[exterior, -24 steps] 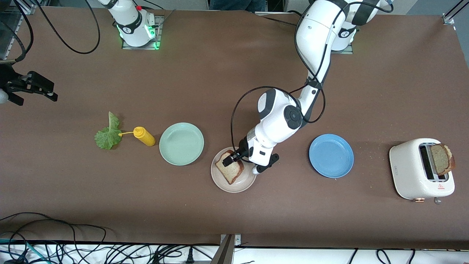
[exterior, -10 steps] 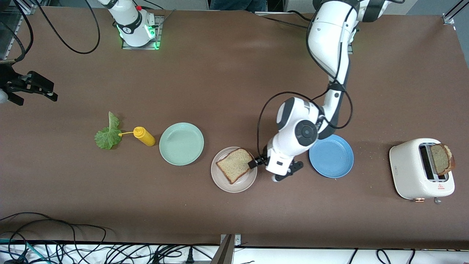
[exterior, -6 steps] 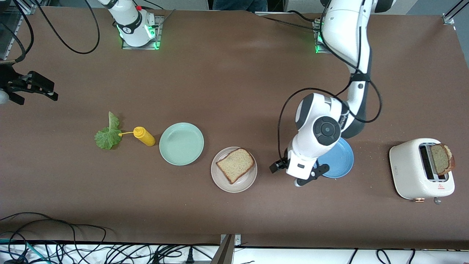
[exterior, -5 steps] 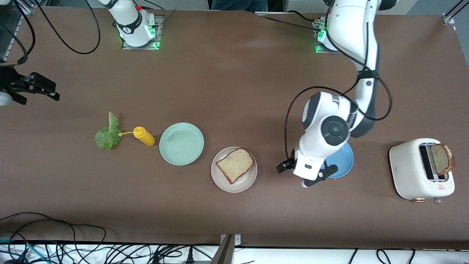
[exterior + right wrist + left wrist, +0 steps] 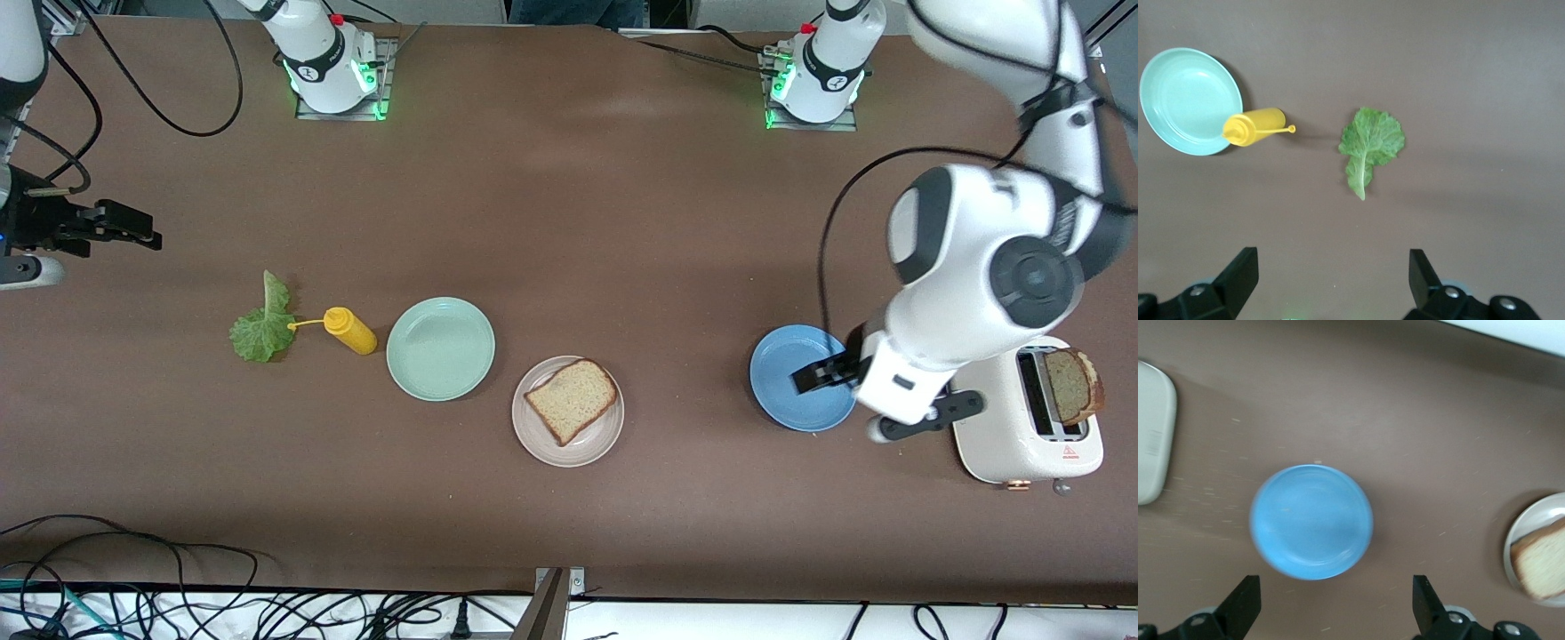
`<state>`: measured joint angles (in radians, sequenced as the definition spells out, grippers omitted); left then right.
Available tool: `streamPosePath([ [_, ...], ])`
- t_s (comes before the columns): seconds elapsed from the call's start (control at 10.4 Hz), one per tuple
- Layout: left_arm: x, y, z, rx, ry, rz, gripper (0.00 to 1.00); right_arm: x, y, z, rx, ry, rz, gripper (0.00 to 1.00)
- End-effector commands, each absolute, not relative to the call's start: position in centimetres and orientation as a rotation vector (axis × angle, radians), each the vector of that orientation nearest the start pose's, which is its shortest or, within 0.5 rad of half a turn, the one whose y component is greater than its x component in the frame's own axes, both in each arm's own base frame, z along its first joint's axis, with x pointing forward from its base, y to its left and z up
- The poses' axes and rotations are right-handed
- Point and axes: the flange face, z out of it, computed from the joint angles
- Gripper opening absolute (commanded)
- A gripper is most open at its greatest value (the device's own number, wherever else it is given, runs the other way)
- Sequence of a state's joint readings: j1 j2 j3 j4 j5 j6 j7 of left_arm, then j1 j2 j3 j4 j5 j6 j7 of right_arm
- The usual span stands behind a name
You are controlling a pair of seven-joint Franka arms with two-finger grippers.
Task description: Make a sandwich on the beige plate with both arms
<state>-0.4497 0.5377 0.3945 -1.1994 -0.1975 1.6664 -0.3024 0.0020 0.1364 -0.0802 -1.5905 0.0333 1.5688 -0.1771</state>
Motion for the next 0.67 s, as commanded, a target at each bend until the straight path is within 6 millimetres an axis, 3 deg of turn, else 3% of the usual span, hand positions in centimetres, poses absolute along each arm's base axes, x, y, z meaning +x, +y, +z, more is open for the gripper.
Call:
streamPosePath([
  [0.0, 68.0, -7.0, 51.9, -3.123, -0.150, 0.053, 1.00, 57.4, -5.3, 51.3, -3.073, -0.138, 0.313, 1.00],
  [0.19, 67.7, -4.4, 52.8, -3.128, -0.145, 0.046, 1.00, 56.7, -6.8, 46.1, -3.080, -0.107, 0.300, 1.00],
  [0.58, 67.0, 2.6, 52.1, -3.150, 0.071, 0.084, 0.96, 54.4, -7.2, 36.0, -3.097, -0.125, 0.231, 1.00],
])
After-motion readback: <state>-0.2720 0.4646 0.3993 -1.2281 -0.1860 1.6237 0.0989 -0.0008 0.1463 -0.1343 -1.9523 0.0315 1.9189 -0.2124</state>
